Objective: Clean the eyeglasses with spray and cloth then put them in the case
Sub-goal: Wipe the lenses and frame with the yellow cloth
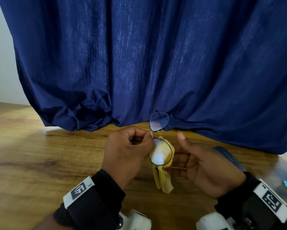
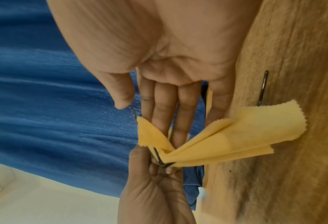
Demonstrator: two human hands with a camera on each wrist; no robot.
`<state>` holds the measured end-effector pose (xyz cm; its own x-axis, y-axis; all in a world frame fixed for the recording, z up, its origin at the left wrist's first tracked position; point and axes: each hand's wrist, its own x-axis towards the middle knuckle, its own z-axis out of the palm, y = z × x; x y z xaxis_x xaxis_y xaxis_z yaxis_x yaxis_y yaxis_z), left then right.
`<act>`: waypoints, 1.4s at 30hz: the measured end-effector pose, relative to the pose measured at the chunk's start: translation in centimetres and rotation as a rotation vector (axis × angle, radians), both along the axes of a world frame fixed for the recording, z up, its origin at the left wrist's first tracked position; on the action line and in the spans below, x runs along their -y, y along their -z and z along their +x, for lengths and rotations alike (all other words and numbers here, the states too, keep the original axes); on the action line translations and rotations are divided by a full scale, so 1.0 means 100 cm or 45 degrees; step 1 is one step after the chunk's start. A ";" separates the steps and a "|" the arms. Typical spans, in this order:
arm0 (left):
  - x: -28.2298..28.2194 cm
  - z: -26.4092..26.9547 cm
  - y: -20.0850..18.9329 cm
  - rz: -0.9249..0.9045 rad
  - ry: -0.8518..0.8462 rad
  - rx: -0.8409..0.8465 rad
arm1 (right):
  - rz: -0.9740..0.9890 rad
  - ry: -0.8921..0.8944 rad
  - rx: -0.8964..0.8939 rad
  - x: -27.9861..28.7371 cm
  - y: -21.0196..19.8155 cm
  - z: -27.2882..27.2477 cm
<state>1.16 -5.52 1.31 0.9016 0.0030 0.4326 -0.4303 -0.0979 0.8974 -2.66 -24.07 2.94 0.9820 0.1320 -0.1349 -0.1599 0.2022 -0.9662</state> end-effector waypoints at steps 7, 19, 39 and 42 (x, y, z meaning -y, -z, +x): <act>-0.003 0.002 0.000 -0.006 -0.063 -0.005 | 0.116 -0.093 0.020 -0.002 0.004 -0.001; -0.005 0.005 -0.003 0.006 -0.150 0.011 | 0.202 -0.144 0.033 -0.013 0.001 -0.005; -0.002 0.001 -0.002 0.036 -0.157 0.005 | 0.203 -0.033 0.131 -0.015 0.004 -0.006; -0.003 0.001 -0.003 0.056 -0.113 0.018 | 0.266 0.117 0.124 -0.008 0.004 0.000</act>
